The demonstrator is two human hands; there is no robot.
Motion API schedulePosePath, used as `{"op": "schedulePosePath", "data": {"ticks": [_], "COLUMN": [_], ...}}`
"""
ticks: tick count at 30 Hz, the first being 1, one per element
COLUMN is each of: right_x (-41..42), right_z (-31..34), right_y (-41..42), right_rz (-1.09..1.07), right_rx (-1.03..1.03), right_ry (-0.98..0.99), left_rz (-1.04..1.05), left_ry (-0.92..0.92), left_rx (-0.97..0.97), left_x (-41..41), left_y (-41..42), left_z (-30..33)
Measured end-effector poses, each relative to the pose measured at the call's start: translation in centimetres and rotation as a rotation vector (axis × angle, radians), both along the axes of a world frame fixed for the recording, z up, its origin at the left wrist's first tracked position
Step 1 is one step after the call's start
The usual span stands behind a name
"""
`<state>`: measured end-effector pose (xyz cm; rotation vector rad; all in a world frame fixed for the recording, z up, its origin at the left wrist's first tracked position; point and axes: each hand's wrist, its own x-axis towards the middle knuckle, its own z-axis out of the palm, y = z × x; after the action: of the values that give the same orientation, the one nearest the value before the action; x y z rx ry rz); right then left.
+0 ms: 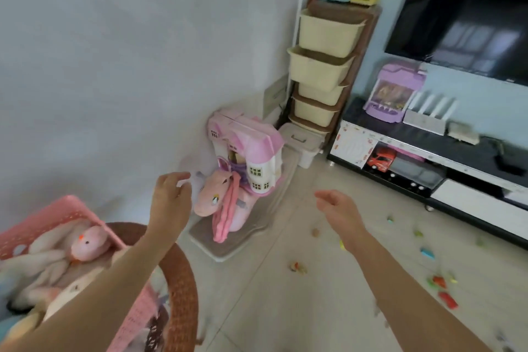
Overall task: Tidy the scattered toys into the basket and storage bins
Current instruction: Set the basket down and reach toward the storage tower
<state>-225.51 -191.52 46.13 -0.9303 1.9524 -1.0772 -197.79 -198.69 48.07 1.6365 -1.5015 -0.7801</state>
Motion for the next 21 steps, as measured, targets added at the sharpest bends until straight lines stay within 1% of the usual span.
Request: {"op": "schedulePosePath", "data": {"ticks": [3,7,10,15,21], "right_x": [-5.9,-11.9,-14.8,-18.1,-22.2], "right_z": [0.8,2.3,2.9,2.3,1.4], "right_y": [-1.8,-4.5,-7.3,-13.2,-23.8], "right_rz": [-0.033,-0.051,-0.043,-0.032,-0.050], "right_rx": [-0.009,-0.019,-0.012,0.008,0.023], "right_ry": [-0.005,-0.012,-0.025,-0.060,-0.093], "left_rz": [-0.069,-0.150,-0.199,-0.220,-0.231], "left_ry": [0.022,0.036,0.046,0.081,0.184], "left_rx": [0.032,0.070,0.106,0.138,0.149], "left_x": [-7.8,-15.1,-18.6,-22.7,-28.4], "left_y": [-2.8,-5.6,-8.9,-15.6,-26.9], "left_z": [0.9,1.8,2.3,2.1,0.7]}}
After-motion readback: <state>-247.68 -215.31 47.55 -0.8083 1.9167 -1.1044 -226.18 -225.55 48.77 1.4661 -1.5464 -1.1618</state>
